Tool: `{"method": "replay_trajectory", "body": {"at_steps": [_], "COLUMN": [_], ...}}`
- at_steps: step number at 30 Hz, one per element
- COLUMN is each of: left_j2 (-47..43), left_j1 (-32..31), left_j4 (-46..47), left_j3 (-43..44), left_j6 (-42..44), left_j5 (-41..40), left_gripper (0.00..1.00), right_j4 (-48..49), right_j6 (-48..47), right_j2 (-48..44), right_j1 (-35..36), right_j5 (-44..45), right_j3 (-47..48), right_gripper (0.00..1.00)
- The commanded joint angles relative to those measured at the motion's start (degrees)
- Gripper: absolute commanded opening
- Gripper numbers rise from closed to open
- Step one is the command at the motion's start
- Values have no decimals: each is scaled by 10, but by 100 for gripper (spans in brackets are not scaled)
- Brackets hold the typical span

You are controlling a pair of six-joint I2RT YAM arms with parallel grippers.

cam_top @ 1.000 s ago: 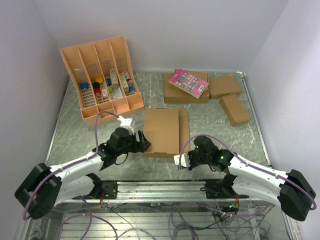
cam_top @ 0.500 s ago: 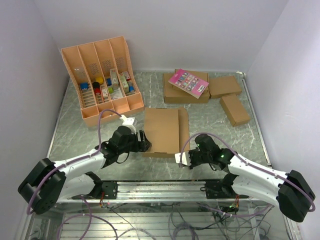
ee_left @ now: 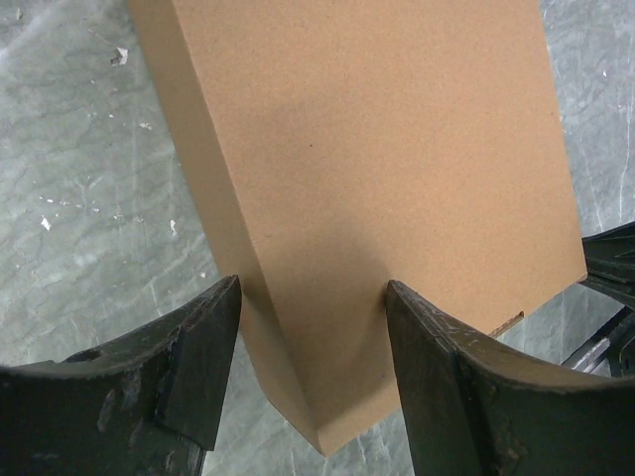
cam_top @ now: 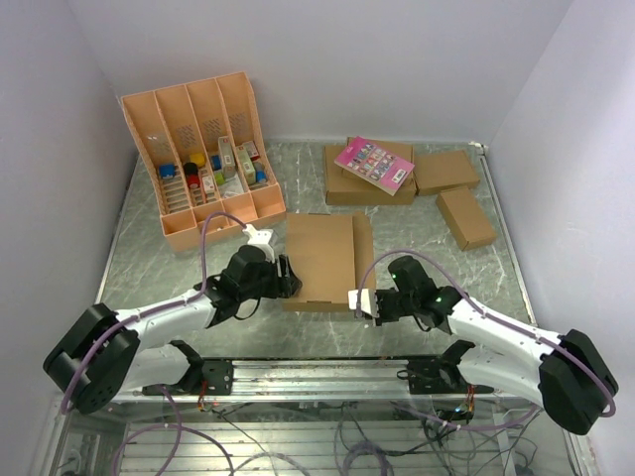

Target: Fold the paper box

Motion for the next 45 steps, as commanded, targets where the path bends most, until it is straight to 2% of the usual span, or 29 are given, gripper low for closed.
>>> {"method": "replay_trajectory", "body": {"at_steps": [1,15,21,45], "left_j2": [21,51,48,51], "left_j1": [0,0,0,7], "left_j4": [-18,-23,-26,-28], "left_j3": [8,16,13,12], "left_j6": [22,36,39,46], "left_j5": [-10,-4,-7,-3], "left_gripper": [68,65,64,62], "right_j4": [3,-4,-17,-20], "right_j6": [13,57,53,48], "right_j2": [13,66,83,78], "right_j1": [-13,-32,-40,-76], "right_j5": [-15,-37,-40,-65], "right_j3": [18,63,79,50], "right_gripper": [6,5,1,0]}}
